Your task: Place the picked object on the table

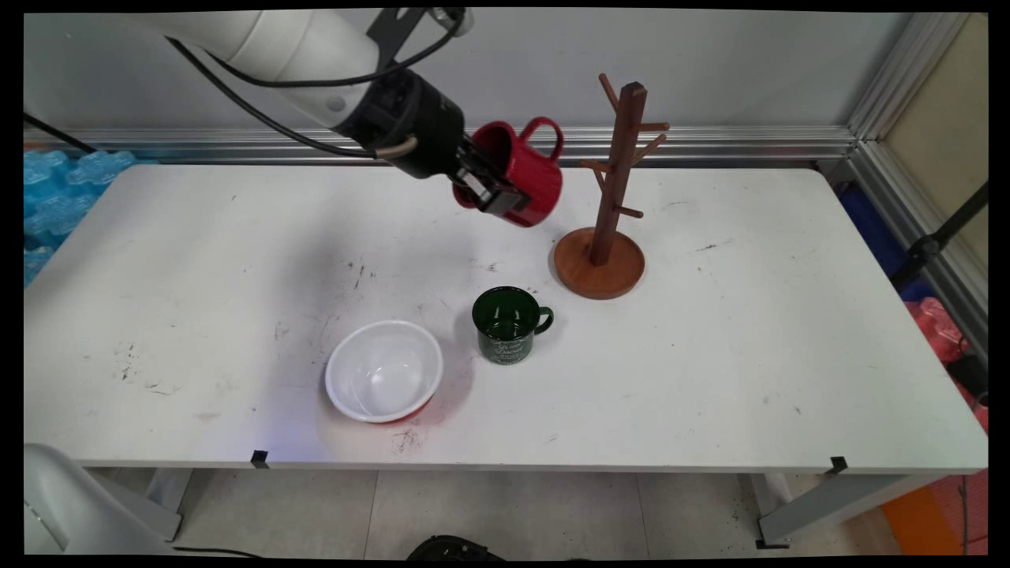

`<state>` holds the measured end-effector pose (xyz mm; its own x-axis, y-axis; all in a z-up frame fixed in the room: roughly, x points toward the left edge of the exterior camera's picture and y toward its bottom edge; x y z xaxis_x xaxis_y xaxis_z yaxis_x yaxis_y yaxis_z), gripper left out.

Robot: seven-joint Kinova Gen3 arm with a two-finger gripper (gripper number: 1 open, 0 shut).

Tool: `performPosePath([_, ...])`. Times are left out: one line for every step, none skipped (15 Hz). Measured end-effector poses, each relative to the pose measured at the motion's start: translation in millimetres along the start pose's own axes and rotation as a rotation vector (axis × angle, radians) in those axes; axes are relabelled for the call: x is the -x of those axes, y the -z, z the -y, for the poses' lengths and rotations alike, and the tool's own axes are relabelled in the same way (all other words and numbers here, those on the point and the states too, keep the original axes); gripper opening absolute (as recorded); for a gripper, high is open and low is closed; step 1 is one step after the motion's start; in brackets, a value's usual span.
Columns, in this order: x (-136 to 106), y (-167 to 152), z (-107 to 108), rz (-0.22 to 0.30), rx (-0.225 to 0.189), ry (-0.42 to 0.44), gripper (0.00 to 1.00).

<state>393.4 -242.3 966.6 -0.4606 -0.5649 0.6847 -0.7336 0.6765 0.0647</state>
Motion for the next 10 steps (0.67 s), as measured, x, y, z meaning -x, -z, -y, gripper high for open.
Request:
performPosePath([1, 3, 4, 0.006, -0.007, -0.006, 0.00])
performPosePath([2, 5, 7, 0.011, -0.014, -0.011, 0.00])
performPosePath([3, 7, 11, 0.019, -0.021, -0.018, 0.00])
performPosePath([4, 9, 15, 0.025, -0.028, -0.027, 0.00])
performPosePath([4, 11, 18, 0.029, -0.033, -0.036, 0.00])
performPosePath([4, 12, 22, 0.035, -0.039, -0.049, 0.00])
performPosePath([3, 12, 27, 0.041, -0.047, -0.061, 0.00])
performPosePath([2, 13, 31, 0.047, -0.054, -0.071, 0.00])
performPosePath([1, 12, 36, 0.055, -0.063, -0.082, 0.00])
performPosePath([1, 12, 41, 0.063, -0.072, -0.089, 0.00])
